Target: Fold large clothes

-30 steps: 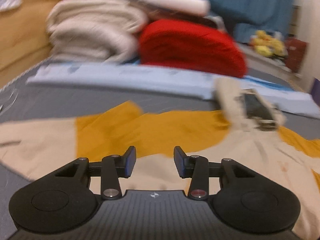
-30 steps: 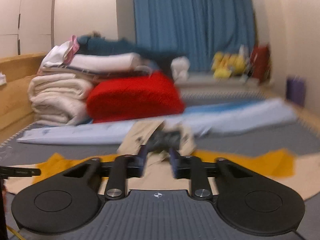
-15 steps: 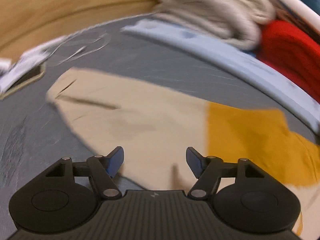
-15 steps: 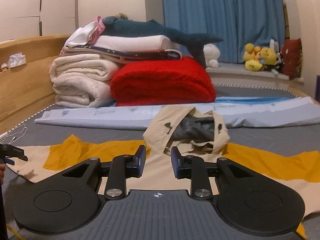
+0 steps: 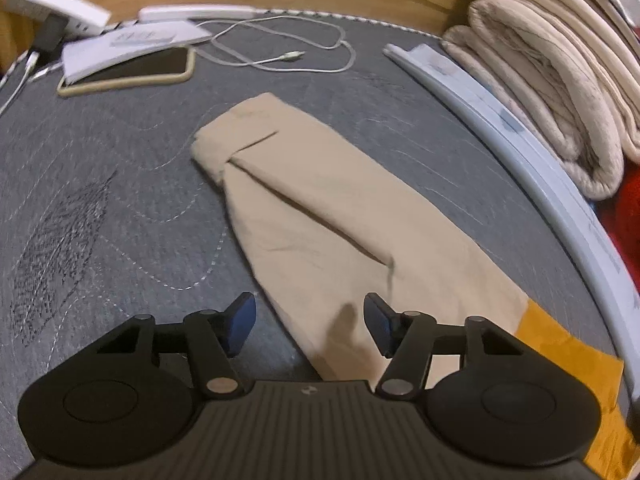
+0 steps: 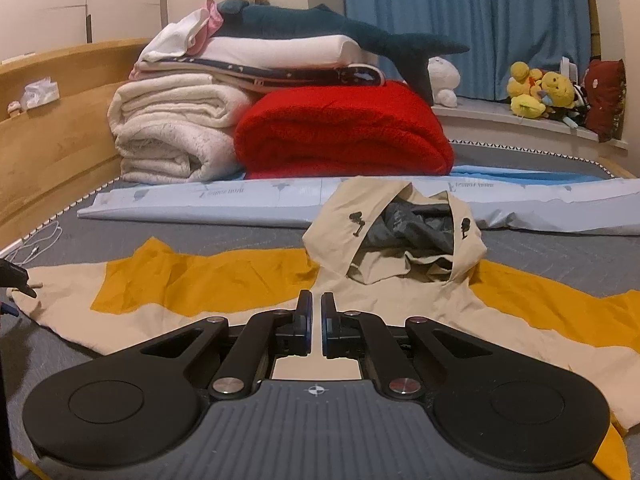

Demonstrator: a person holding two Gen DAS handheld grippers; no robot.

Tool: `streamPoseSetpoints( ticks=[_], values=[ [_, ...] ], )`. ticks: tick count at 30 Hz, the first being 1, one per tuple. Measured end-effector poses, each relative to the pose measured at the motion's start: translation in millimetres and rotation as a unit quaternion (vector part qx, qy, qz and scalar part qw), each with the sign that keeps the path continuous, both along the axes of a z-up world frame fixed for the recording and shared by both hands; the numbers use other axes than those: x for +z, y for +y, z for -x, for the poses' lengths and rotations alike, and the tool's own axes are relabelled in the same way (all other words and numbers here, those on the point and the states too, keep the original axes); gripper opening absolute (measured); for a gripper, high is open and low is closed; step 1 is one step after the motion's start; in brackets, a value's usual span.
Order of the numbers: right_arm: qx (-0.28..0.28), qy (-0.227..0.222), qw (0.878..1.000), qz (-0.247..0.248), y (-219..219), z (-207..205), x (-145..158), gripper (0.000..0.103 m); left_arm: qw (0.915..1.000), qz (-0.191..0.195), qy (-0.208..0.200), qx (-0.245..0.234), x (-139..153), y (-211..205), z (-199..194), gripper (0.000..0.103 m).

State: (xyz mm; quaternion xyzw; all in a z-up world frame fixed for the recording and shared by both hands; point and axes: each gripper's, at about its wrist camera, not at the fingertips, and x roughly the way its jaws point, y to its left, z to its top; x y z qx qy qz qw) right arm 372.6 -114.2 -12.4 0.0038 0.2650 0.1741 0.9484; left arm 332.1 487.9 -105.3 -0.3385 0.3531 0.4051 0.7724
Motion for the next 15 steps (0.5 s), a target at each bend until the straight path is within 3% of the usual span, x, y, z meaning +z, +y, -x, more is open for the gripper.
streamPoseSetpoints(
  ticks=[5,8,9,10,12,15],
  values=[
    [-0.001,0.009,1.000,0.006,3.5,-2.3,-4.4,0.003,0.9988,0.030,-0.015,0.037,-10.7,16.0,11.4,0.053],
    [-0.007,0.015,1.000,0.011,3.7,-4.5,-7.1,0.003,0.9960,0.059,-0.038,0.054,-16.9,22.5,17.7,0.034],
    [-0.008,0.017,1.000,0.010,3.3,-5.4,-8.1,0.003,0.9954,0.065,-0.046,0.054,-17.5,23.9,17.1,0.015],
    [-0.009,0.018,1.000,0.009,2.6,-5.9,-8.9,0.003,0.9949,0.071,-0.054,0.048,-17.7,24.5,15.9,0.006],
    [-0.010,0.019,1.000,0.009,0.8,-5.8,-9.6,0.003,0.9958,0.059,-0.061,0.034,-11.7,19.4,13.6,0.000],
    [-0.006,0.014,1.000,0.012,0.3,-4.5,-8.9,0.001,0.9971,0.019,-0.071,0.019,8.1,6.3,9.9,0.000]
  ],
)
